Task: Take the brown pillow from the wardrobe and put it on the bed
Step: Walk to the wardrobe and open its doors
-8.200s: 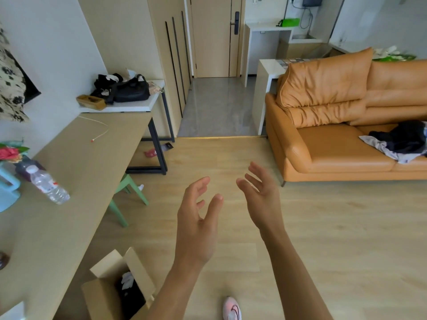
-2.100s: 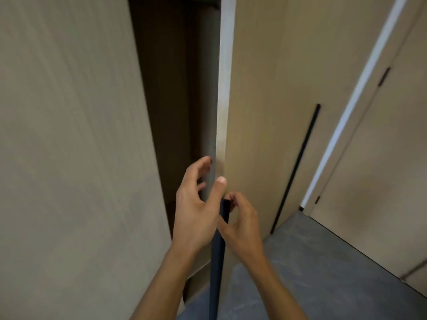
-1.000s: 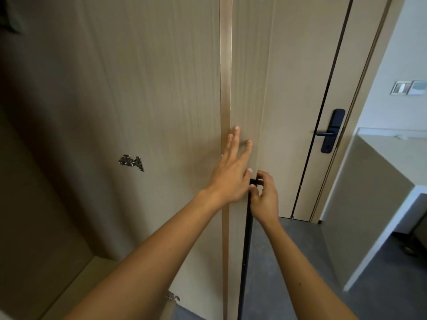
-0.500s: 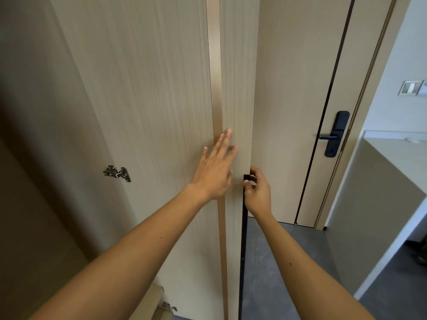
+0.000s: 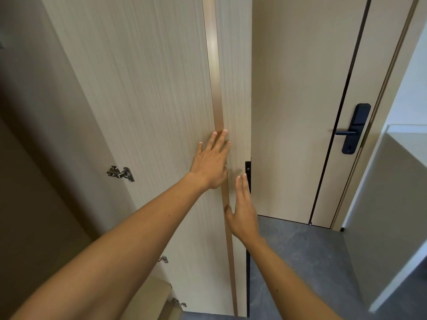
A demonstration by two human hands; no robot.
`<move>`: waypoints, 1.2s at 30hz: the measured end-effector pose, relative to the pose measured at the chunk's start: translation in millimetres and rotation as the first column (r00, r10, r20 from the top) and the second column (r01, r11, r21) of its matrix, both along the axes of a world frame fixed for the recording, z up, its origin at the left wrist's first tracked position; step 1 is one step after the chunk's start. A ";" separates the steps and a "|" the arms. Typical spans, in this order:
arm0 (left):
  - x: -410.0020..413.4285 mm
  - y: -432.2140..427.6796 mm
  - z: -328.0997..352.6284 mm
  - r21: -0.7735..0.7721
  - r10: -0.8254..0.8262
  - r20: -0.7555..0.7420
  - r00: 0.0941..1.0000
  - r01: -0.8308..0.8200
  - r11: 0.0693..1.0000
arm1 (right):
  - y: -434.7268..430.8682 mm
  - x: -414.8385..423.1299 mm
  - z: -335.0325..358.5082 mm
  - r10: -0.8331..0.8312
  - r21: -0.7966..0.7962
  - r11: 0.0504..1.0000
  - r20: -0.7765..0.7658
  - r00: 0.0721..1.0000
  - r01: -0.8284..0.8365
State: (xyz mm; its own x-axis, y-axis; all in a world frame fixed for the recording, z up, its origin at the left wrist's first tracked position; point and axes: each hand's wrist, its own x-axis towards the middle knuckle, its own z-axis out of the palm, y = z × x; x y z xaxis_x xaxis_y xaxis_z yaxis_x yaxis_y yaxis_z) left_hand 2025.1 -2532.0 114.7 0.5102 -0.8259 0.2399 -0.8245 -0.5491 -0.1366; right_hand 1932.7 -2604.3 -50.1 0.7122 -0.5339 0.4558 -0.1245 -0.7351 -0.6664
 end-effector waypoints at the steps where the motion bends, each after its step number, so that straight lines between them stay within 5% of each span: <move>1: 1.7 0.3 -0.9 0.004 0.000 0.007 1.000 0.000 1.000 | -0.1 1.4 0.8 0.004 -0.011 1.000 -0.017 1.000 -0.004; 11: -0.8 29.0 -7.6 -0.030 -0.038 -0.065 0.997 0.036 0.999 | 20.5 11.0 -10.9 0.109 0.060 0.993 -0.111 0.988 -0.103; 19: -10.3 135.8 -2.3 0.101 0.315 -0.082 0.945 -0.307 0.946 | 121.9 29.8 -20.9 0.404 0.127 0.913 -0.172 0.898 -0.387; 23: -16.6 238.5 7.4 0.219 0.580 0.027 0.814 -0.571 0.792 | 185.7 24.6 -23.6 0.604 0.180 0.796 -0.193 0.773 -0.578; 31: -49.0 425.8 36.5 0.360 0.855 0.355 0.379 -0.899 0.249 | 296.6 2.5 -9.8 0.826 0.234 0.564 -0.175 0.536 -0.792; 36: -53.3 450.2 43.6 0.499 0.707 0.592 0.387 -0.865 0.056 | 342.6 -5.7 11.2 0.875 0.309 0.483 -0.156 0.458 -0.819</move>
State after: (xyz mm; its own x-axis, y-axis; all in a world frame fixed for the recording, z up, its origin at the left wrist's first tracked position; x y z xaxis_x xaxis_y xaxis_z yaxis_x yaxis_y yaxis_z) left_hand 1971.8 -2081.7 158.3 0.9885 0.1457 0.0415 0.1118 -0.5172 -0.8485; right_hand 1927.0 -2261.7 -38.8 0.9209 0.3590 0.1518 0.3147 -0.4552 -0.8329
